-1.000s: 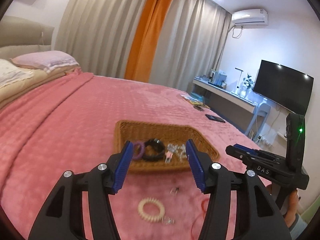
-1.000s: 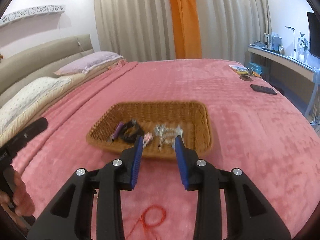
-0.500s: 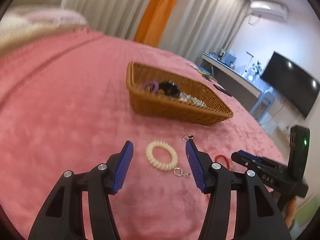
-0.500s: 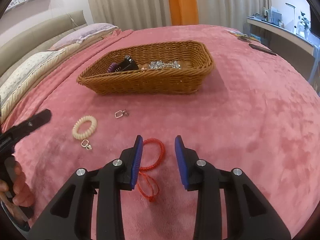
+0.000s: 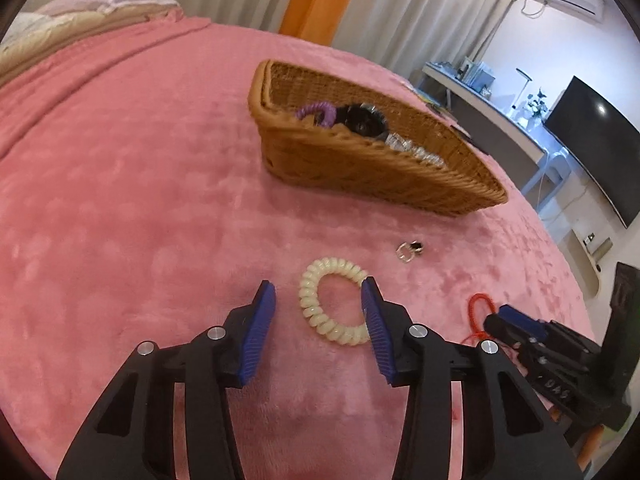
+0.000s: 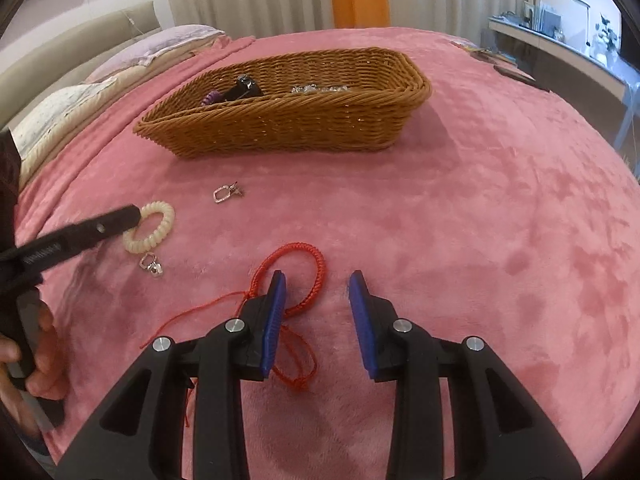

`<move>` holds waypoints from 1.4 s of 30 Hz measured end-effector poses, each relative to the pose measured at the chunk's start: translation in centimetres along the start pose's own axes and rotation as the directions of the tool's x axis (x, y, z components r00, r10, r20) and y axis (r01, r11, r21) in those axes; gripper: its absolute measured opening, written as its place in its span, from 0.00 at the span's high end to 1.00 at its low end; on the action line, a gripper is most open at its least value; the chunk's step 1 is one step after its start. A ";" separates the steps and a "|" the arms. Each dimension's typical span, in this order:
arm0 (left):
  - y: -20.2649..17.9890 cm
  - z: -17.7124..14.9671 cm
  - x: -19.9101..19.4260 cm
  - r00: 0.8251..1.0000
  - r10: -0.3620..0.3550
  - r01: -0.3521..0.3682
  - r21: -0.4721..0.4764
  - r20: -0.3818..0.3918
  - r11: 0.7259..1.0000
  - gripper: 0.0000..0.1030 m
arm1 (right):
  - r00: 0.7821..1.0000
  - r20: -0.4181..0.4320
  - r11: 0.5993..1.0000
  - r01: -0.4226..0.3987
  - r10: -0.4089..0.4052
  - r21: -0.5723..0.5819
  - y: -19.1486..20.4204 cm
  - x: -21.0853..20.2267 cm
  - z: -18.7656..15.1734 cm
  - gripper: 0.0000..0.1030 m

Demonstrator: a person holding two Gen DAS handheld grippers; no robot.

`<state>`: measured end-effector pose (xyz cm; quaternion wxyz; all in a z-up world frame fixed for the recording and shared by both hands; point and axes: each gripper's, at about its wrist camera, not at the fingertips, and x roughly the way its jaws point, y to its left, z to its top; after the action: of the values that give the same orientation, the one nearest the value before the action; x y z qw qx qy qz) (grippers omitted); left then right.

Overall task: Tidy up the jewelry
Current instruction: 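Grasp the cream coil hair tie with the left tool while the right tool grasps the red coiled cord, then carry the cream hair tie and red cord into the basket and release both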

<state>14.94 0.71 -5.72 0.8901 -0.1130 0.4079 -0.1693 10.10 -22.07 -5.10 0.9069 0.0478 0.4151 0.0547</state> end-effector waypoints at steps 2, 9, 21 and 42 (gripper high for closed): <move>0.0 -0.1 -0.1 1.000 -0.003 0.003 0.003 0.009 1.000 0.59 | 1.000 0.000 1.000 0.011 -0.011 -0.011 0.4 0.1 0.1 0.71; -2.1 -0.5 0.8 0.992 0.122 -0.123 0.091 0.019 0.988 0.65 | 0.998 -0.002 0.997 0.066 -0.066 -0.045 1.5 0.8 0.4 0.73; -3.0 -1.2 0.2 0.981 0.181 -0.188 0.122 0.068 0.975 0.91 | 0.997 0.027 0.995 0.075 -0.073 -0.059 1.7 0.4 0.2 0.97; -5.9 0.6 -6.9 0.964 0.010 -0.055 0.162 0.265 0.985 0.91 | 0.961 0.276 1.000 0.010 -0.004 -0.021 1.3 -8.0 2.7 0.97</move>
<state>9.97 -1.92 1.45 0.9453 -0.0524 0.2722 -0.1717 6.89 -21.98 2.80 0.9565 0.0435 0.2844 0.0490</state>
